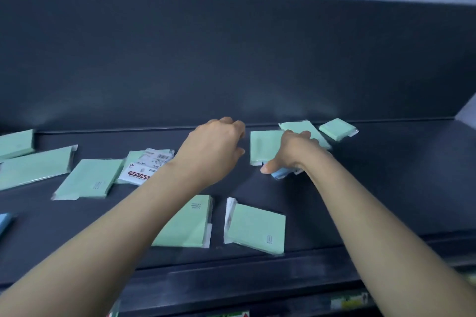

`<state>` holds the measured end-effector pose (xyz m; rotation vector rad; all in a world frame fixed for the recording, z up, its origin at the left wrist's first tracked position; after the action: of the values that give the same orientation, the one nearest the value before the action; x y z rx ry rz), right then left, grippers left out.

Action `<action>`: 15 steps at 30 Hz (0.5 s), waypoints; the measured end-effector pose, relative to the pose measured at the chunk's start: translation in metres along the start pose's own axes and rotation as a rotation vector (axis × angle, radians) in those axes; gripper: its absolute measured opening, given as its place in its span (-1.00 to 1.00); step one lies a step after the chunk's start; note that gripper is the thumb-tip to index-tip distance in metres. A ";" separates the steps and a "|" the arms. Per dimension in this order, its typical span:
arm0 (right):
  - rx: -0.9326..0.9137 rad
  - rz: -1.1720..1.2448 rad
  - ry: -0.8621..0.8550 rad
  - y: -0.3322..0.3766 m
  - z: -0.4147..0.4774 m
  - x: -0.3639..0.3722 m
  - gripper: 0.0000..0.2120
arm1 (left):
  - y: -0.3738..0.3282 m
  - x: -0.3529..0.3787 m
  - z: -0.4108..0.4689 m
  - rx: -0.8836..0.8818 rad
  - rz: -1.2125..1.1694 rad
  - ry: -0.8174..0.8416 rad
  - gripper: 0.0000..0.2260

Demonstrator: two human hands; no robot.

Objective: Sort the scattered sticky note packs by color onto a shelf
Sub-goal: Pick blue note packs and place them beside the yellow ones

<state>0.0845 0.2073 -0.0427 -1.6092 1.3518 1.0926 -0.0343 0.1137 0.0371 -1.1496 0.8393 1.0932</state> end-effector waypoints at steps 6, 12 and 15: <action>-0.089 -0.065 -0.056 -0.006 -0.020 -0.027 -0.80 | -0.006 0.002 0.001 0.028 -0.025 -0.011 -0.82; -0.021 -0.021 -0.270 -0.044 -0.042 -0.059 -0.76 | -0.033 0.012 0.005 0.077 -0.059 -0.013 -0.78; -0.082 0.082 -0.425 -0.053 -0.052 -0.074 -0.84 | -0.046 0.014 0.003 0.078 -0.077 -0.012 -0.78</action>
<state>0.1385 0.1934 0.0463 -1.2885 1.1066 1.4593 0.0141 0.1175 0.0371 -1.1011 0.8146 0.9947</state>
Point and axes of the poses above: each hand's wrist, its own z-axis towards the middle knuckle, its own x-axis out of the palm, y = z × x, the point moved 10 cm from there along z, towards the middle knuckle, and after that the axes turned 9 degrees about -z, right-handed, at the moved point
